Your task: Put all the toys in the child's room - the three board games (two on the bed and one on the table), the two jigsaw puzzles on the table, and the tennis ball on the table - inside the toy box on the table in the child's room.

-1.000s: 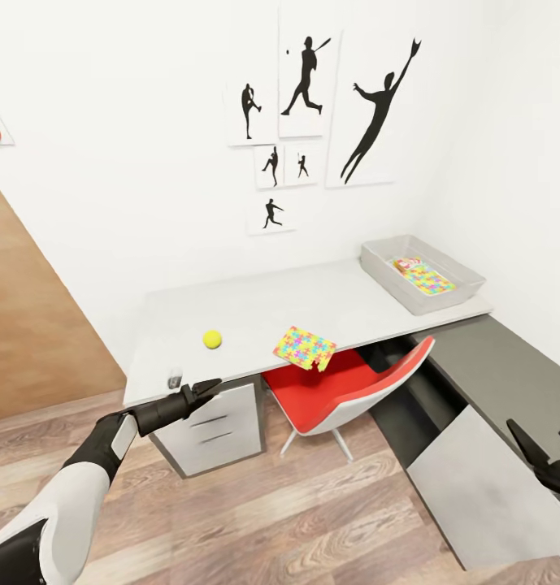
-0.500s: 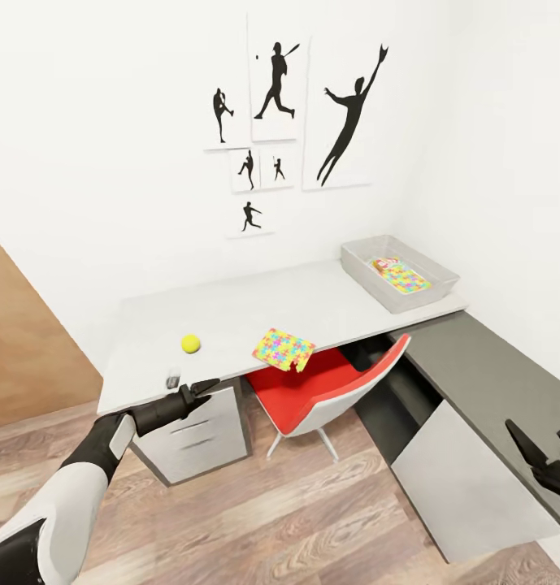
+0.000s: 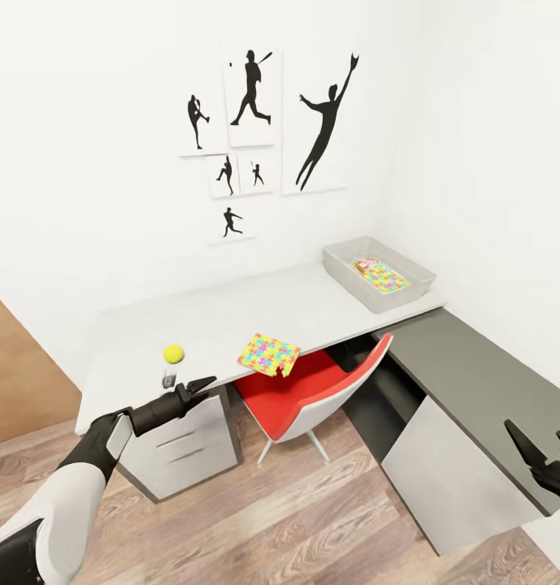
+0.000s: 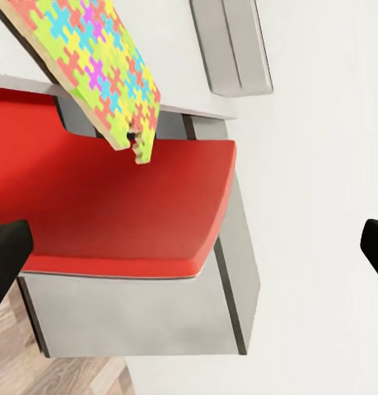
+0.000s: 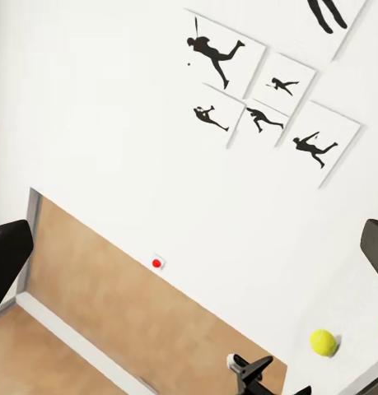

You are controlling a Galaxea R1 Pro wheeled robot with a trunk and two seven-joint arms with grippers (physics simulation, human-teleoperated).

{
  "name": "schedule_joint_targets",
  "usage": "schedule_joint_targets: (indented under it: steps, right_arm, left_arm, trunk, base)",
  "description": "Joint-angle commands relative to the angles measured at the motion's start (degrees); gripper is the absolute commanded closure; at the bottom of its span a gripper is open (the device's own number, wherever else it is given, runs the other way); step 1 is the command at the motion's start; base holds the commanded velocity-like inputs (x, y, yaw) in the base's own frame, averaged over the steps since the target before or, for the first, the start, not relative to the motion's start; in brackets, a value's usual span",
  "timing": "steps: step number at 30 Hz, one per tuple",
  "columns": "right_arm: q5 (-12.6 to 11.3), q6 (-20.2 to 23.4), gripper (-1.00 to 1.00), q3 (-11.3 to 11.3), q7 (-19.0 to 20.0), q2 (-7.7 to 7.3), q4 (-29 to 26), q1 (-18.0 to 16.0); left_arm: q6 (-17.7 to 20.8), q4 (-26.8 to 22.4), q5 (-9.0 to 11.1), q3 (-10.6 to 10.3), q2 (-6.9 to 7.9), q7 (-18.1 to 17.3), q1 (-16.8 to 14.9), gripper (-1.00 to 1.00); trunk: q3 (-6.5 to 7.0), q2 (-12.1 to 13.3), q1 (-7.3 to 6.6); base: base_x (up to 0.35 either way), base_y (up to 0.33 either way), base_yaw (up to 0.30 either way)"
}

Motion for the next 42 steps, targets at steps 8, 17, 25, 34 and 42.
schedule_joint_targets:
  steps: [8, 17, 25, 34, 42]
  right_arm:
    - [-0.23, 0.31, -1.0, -0.01, 0.13, 0.05, -0.05, -0.04]
    - [-0.18, 0.23, -1.0, -0.01, 0.21, 0.16, -0.15, -0.04]
    - [-0.16, 0.23, -1.0, -0.01, 0.17, 0.17, -0.44, -0.04]
    - [-0.16, 0.23, -1.0, -0.01, 0.16, 0.1, -0.65, -0.04]
    - [-0.16, 0.18, -1.0, 0.07, 0.22, 0.17, -0.71, -0.04]
  left_arm:
    - [0.45, -0.03, 0.07, 0.21, 0.2, -0.15, -0.06, -1.0]
    - [0.44, -0.03, 0.07, 0.21, 0.31, -0.23, -0.06, -1.0]
    - [0.45, 0.04, 0.14, 0.21, 0.28, -0.22, -0.06, -1.0]
    - [0.53, 0.06, 0.16, 0.26, 0.25, -0.13, -0.06, -1.0]
    - [0.89, 0.06, 0.16, 0.3, 0.16, 0.21, -0.06, -1.0]
  trunk:
    - [-0.09, -0.11, 0.03]
    - [0.55, -0.11, 0.03]
    - [1.27, -0.11, 0.03]
    - [2.08, -0.11, 0.03]
    - [1.58, -1.31, 0.69]
  base:
    - [0.036, 0.001, -0.002]
    - [0.162, -0.075, -0.071]
    - [-0.025, -0.17, -0.095]
    - [-0.015, -0.026, -0.094]
    - [0.0, 0.0, -0.005]
